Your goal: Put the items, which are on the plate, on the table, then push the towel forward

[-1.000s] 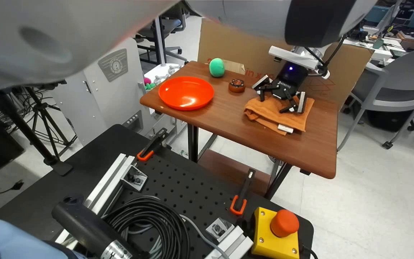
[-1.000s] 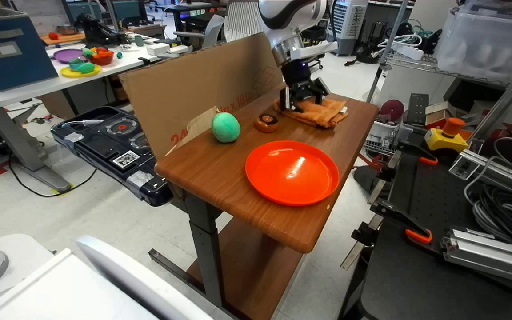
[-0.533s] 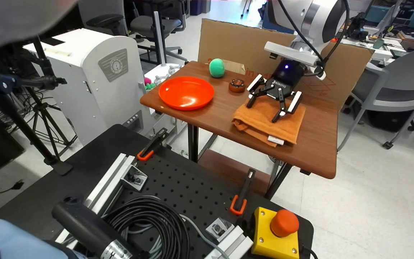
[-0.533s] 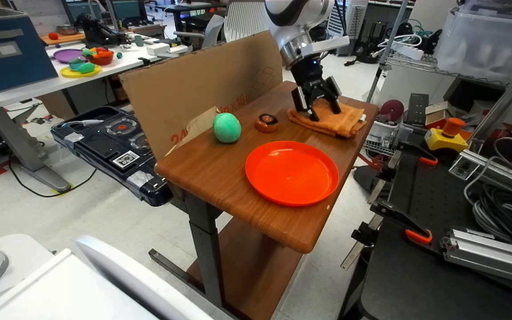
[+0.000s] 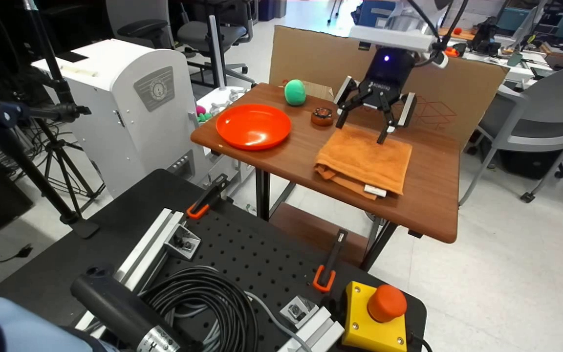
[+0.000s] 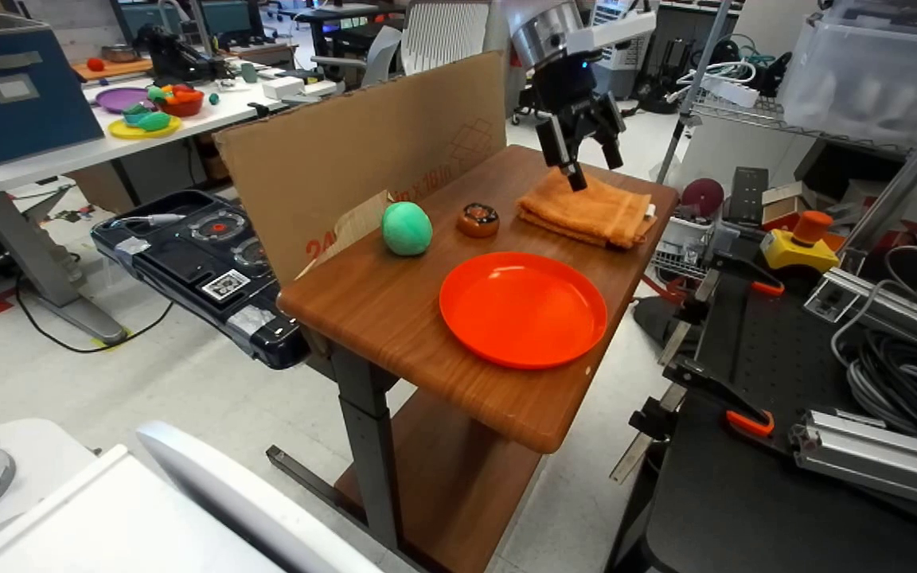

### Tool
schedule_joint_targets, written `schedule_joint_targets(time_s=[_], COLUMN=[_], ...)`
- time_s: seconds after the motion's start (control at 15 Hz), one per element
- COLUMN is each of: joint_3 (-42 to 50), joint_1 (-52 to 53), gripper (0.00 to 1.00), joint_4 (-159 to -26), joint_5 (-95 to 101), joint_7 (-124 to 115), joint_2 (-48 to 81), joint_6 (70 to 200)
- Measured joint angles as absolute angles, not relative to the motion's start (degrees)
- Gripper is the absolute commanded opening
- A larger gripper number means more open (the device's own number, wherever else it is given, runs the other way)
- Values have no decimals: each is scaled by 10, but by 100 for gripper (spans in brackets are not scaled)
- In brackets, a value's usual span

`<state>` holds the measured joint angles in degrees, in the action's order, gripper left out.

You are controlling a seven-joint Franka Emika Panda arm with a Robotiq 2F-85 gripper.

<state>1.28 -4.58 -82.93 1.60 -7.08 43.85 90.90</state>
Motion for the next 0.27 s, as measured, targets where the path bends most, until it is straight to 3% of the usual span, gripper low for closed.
schedule_joint_targets(time_s=[0.27], joint_3=[13], joint_1=[-16], gripper=[100], joint_4=[-924], joint_5=[52], joint_7=[-65], joint_2=[320], joint_6=[957])
